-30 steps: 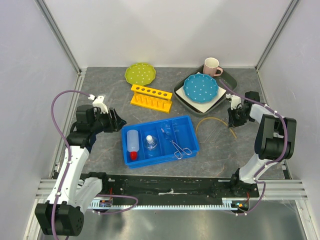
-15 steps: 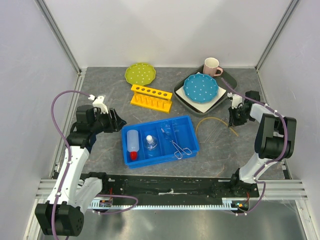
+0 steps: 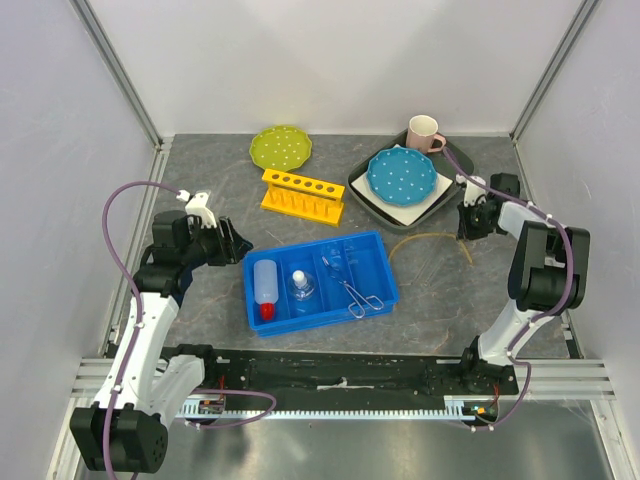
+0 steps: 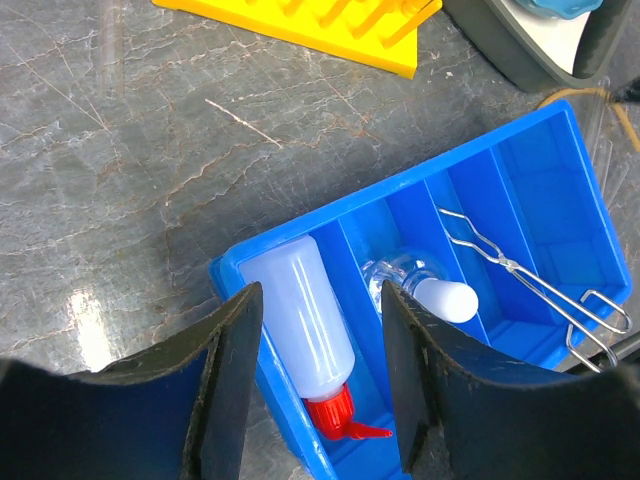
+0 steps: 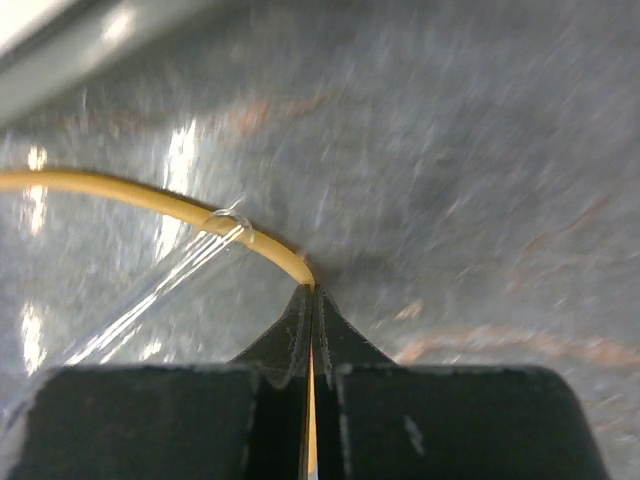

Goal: Organize the chemistry lab equipment

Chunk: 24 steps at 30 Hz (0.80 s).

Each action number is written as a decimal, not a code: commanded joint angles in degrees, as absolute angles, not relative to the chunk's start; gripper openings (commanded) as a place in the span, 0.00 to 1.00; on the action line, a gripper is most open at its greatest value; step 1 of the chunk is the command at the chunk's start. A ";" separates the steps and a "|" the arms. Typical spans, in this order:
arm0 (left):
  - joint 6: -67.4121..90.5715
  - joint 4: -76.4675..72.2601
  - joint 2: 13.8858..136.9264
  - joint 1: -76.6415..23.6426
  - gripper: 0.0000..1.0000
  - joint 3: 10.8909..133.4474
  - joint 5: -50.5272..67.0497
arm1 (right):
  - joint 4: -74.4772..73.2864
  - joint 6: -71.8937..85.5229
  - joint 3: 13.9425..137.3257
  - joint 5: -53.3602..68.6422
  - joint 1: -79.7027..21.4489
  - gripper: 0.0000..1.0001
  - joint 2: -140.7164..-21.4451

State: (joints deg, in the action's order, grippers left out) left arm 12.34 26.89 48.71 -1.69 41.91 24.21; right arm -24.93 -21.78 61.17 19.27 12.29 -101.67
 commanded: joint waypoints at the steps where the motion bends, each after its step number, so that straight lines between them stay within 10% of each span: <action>1: 11.51 25.23 48.08 -1.67 0.57 41.66 25.14 | -12.13 -21.71 65.30 18.63 12.04 0.00 -102.57; 24: 11.60 25.31 47.99 -1.67 0.57 41.66 25.40 | -8.44 -19.16 63.11 13.63 12.13 0.00 -98.10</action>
State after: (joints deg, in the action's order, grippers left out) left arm 12.32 26.89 48.71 -1.69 41.80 24.18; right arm -11.97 -20.53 64.40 16.43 11.90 -102.87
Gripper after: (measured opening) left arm 0.575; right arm 0.004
